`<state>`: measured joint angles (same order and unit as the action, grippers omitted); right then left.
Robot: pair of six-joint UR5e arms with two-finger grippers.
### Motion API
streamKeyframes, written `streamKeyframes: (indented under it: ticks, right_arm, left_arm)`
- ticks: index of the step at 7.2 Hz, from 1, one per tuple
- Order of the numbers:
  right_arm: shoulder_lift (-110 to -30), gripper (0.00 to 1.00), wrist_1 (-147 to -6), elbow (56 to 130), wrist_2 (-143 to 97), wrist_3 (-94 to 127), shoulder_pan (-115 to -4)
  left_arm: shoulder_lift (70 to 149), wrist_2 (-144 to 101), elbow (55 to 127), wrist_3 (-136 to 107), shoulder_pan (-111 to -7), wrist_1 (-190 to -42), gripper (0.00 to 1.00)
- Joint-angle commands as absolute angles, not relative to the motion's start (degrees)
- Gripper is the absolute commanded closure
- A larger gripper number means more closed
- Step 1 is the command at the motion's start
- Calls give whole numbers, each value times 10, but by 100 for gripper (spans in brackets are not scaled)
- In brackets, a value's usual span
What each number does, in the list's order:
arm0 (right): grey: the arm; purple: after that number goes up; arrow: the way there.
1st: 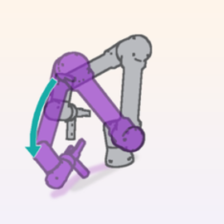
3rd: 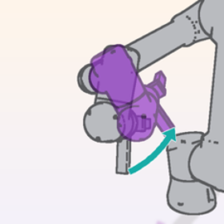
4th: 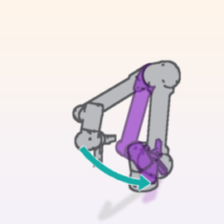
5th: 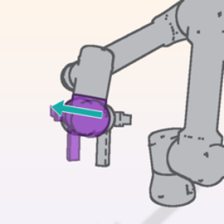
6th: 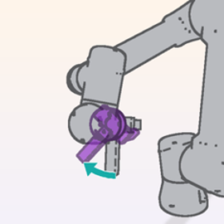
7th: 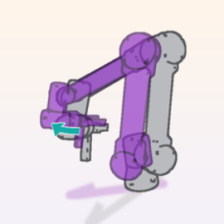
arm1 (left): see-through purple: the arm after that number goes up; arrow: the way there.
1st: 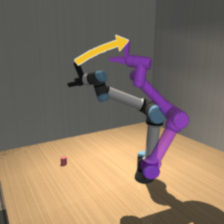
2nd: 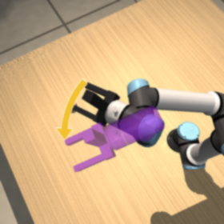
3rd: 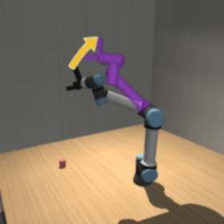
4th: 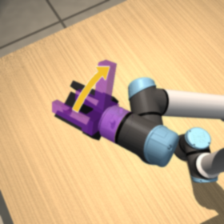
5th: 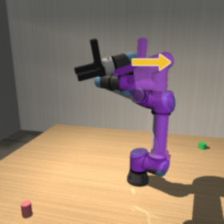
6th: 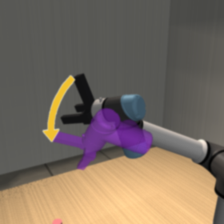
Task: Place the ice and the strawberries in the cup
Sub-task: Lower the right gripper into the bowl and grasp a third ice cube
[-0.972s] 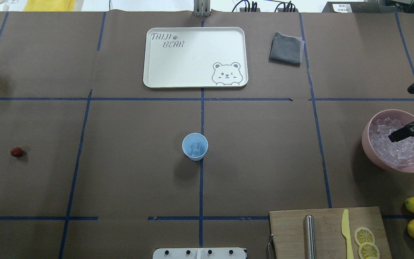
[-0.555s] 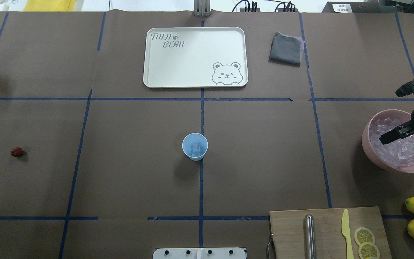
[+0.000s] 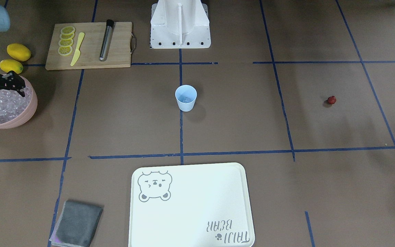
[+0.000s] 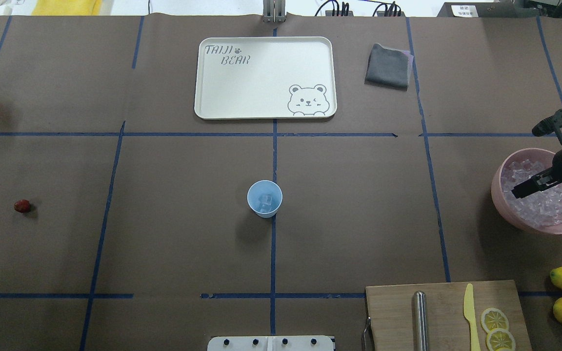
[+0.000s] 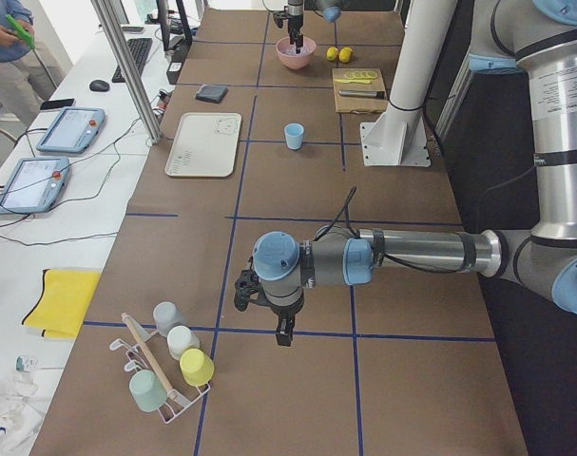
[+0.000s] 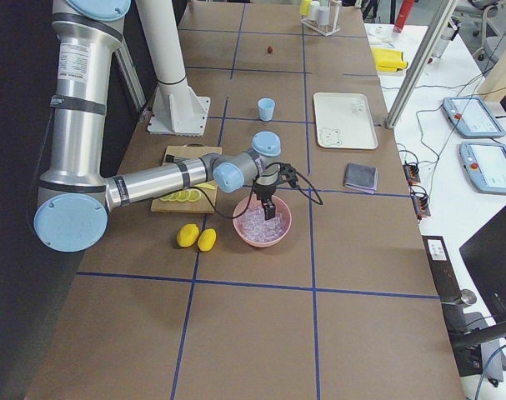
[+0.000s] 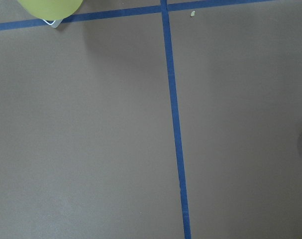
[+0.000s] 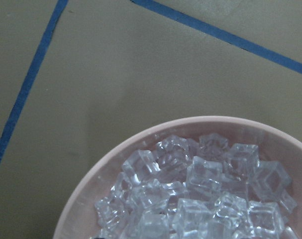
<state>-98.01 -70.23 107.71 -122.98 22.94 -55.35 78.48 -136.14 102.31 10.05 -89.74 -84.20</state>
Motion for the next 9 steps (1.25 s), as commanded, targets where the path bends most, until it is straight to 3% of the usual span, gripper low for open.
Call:
streamKeyframes:
  ticks: [1, 3, 5, 7, 9]
  right_arm:
    - [-981, 10, -650, 1055, -1230, 261, -543]
    - [-981, 22, -650, 1055, -1230, 263, -543]
    - [-983, 78, -649, 1055, -1230, 259, -543]
    - [-983, 96, -649, 1056, -1231, 257, -543]
    - [-983, 99, -649, 1059, -1233, 257, -544]
  left_arm:
    - [786, -1361, 1023, 100, -897, -842, 0]
    - [785, -1361, 1024, 101, -897, -842, 0]
    - [785, -1362, 1025, 101, -897, -842, 0]
    - [785, -1361, 1028, 101, -897, -842, 0]
    - [785, -1362, 1028, 100, -897, -842, 0]
